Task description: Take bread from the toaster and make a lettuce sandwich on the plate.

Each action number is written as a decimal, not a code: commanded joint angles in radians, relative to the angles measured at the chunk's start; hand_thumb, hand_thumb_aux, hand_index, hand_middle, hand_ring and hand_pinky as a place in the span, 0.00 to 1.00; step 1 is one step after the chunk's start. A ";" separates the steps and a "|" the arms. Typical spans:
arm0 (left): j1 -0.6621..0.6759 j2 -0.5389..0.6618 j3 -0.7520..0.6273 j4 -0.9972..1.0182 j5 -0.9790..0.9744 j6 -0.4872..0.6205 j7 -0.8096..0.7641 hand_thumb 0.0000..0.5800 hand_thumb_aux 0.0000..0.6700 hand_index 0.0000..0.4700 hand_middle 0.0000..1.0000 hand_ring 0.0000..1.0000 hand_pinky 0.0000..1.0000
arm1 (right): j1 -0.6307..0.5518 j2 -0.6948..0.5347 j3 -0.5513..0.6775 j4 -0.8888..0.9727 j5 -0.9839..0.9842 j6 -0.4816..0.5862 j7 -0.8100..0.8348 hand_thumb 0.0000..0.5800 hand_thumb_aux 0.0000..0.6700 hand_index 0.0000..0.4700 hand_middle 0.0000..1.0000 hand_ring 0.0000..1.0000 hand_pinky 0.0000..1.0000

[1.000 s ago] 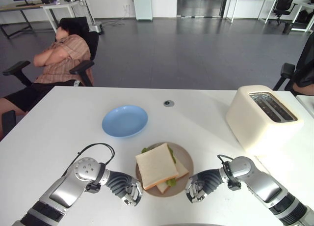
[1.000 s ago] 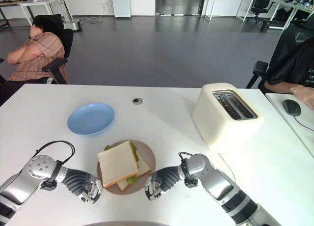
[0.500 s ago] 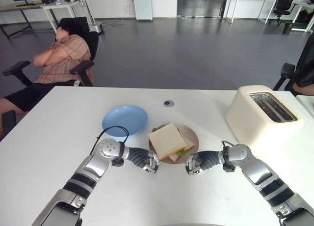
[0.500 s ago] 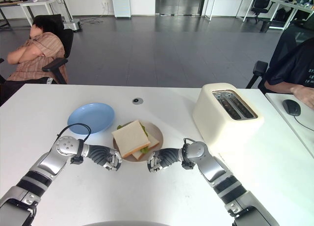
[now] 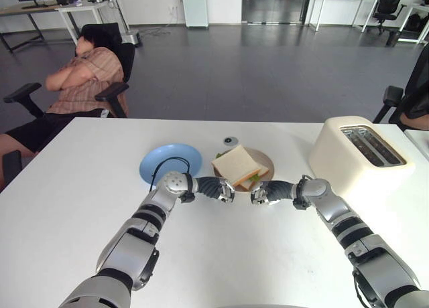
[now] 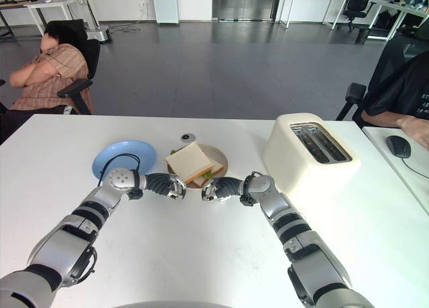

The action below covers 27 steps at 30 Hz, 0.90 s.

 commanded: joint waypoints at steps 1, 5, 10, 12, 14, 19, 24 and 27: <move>0.037 -0.010 0.038 -0.005 -0.013 -0.044 0.004 1.00 1.00 1.00 1.00 1.00 1.00 | 0.075 -0.012 0.001 -0.007 -0.024 0.041 0.030 1.00 1.00 1.00 1.00 1.00 1.00; 0.154 0.030 0.116 -0.369 -0.178 0.061 -0.110 1.00 1.00 1.00 0.96 0.96 0.96 | 0.160 -0.091 -0.096 -0.342 0.071 0.125 0.079 1.00 1.00 1.00 1.00 1.00 1.00; 0.361 0.130 0.212 -0.926 -0.420 0.377 -0.139 0.95 0.78 0.78 0.00 0.00 0.00 | 0.230 -0.090 -0.283 -0.711 0.230 0.234 0.014 0.00 0.00 0.00 0.00 0.00 0.00; 0.411 0.124 0.290 -1.051 -0.496 0.446 -0.061 0.53 0.32 0.32 0.00 0.00 0.00 | 0.252 -0.032 -0.357 -0.789 0.239 0.218 -0.105 0.00 0.00 0.00 0.00 0.00 0.00; 0.447 0.081 0.371 -1.141 -0.554 0.499 0.059 0.00 0.00 0.00 0.00 0.00 0.00 | 0.271 0.050 -0.416 -0.848 0.246 0.203 -0.240 0.00 0.00 0.00 0.00 0.00 0.00; 0.572 -0.126 0.425 -1.263 -0.518 0.550 0.450 0.00 0.00 0.00 0.00 0.00 0.00 | 0.423 0.251 -0.386 -0.945 0.067 0.008 -0.583 0.00 0.00 0.00 0.00 0.00 0.00; 0.675 -0.233 0.359 -1.300 -0.341 0.429 0.633 0.00 0.00 0.00 0.00 0.00 0.00 | 0.550 0.349 -0.239 -0.894 -0.078 -0.191 -0.712 0.00 0.00 0.00 0.00 0.00 0.00; 0.672 -0.244 0.353 -1.264 -0.293 0.357 0.649 0.00 0.00 0.00 0.00 0.00 0.00 | 0.569 0.354 -0.199 -0.852 -0.139 -0.235 -0.742 0.00 0.00 0.00 0.00 0.00 0.00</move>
